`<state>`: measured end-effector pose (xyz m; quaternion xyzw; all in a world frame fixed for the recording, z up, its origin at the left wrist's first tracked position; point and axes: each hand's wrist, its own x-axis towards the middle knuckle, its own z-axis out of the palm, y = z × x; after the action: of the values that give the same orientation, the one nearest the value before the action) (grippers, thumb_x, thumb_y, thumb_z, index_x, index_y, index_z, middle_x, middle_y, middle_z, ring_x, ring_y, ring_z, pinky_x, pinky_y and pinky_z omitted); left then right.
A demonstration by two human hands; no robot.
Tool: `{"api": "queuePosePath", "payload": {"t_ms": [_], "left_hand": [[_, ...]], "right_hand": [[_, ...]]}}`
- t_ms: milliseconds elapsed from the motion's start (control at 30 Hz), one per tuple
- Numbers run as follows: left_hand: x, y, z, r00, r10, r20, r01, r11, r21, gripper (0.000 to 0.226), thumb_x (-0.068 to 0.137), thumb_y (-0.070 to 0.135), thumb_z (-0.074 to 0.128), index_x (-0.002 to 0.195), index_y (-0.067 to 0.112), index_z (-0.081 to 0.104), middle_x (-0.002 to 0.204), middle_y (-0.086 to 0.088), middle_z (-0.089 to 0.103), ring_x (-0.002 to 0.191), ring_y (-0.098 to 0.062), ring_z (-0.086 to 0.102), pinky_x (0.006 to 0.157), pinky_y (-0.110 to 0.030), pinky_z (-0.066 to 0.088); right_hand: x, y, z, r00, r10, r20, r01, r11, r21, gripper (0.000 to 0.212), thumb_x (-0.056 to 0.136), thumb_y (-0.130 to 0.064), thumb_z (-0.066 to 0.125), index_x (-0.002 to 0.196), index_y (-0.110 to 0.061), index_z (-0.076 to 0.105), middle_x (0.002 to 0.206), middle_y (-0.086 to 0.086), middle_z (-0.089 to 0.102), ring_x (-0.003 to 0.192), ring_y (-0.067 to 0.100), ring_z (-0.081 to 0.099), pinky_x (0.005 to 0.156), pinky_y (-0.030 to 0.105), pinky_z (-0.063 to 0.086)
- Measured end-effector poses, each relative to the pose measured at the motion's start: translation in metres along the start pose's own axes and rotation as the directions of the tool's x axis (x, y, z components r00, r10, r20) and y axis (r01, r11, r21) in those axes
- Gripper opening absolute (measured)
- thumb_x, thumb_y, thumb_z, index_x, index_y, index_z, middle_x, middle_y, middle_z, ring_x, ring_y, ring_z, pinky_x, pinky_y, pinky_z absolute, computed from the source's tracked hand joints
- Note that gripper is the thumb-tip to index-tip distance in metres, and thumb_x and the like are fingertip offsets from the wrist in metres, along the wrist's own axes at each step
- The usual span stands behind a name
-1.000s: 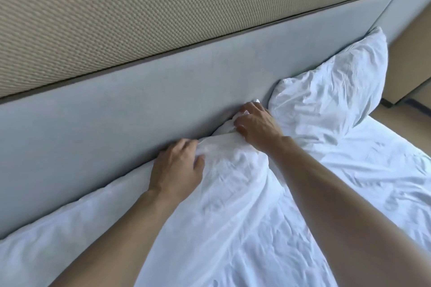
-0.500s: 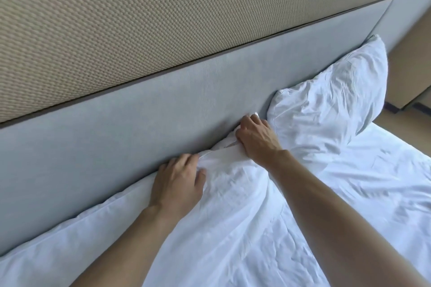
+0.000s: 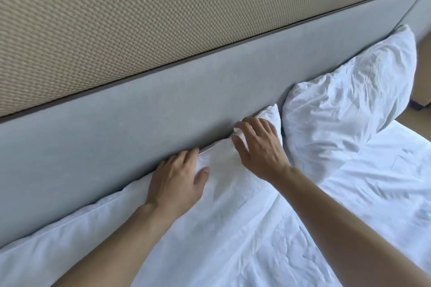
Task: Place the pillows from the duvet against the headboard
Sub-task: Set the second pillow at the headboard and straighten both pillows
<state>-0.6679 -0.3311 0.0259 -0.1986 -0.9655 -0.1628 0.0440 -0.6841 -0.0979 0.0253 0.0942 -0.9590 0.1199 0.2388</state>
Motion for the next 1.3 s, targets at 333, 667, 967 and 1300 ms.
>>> {"api": "queuePosePath", "payload": {"t_ms": [333,667,967,1300], "left_hand": [[-0.082,-0.077,-0.038,0.988,-0.152,0.039,0.141,0.968,0.205,0.071,0.071,0.095,0.036,0.092,0.031,0.059,0.083,0.008,0.072,0.083,-0.023,0.072,0.066,-0.037,0.055],[-0.048,-0.044,-0.049,0.968,0.032,-0.25,-0.013,0.997,0.078,0.035,0.09,0.03,0.057,0.062,0.018,0.041,0.049,-0.004,0.049,0.045,-0.032,0.054,0.04,-0.027,0.031],[-0.071,-0.066,-0.041,0.996,0.005,-0.093,0.01,0.987,0.163,0.043,0.089,0.06,0.047,0.067,0.024,0.039,0.06,-0.004,0.059,0.063,-0.034,0.058,0.06,-0.039,0.04],[-0.161,-0.126,-0.078,0.996,-0.071,-0.054,0.085,0.943,0.322,0.051,0.095,0.058,0.041,0.07,0.016,0.055,0.053,-0.004,0.048,0.043,-0.034,0.054,0.037,-0.035,0.043]], "right_hand": [[-0.035,-0.034,0.048,0.999,0.036,0.04,-0.033,0.997,-0.074,0.013,0.094,-0.02,0.056,0.089,-0.009,0.062,0.084,0.012,0.054,0.078,0.036,0.054,0.09,0.051,0.044],[0.006,-0.024,0.009,0.948,0.263,-0.177,-0.265,0.964,0.011,0.03,0.1,-0.025,0.04,0.093,-0.004,0.061,0.093,0.02,0.054,0.087,0.038,0.05,0.08,0.049,0.043],[-0.013,-0.035,0.014,0.979,0.174,0.105,-0.175,0.984,0.008,0.041,0.1,-0.039,0.041,0.124,-0.015,0.064,0.122,0.005,0.064,0.123,0.029,0.054,0.12,0.056,0.021],[-0.021,-0.116,0.039,0.993,0.102,0.066,-0.108,0.989,0.098,0.021,0.1,-0.022,0.046,0.09,-0.01,0.061,0.087,0.01,0.061,0.087,0.037,0.059,0.1,0.052,0.042]]}}
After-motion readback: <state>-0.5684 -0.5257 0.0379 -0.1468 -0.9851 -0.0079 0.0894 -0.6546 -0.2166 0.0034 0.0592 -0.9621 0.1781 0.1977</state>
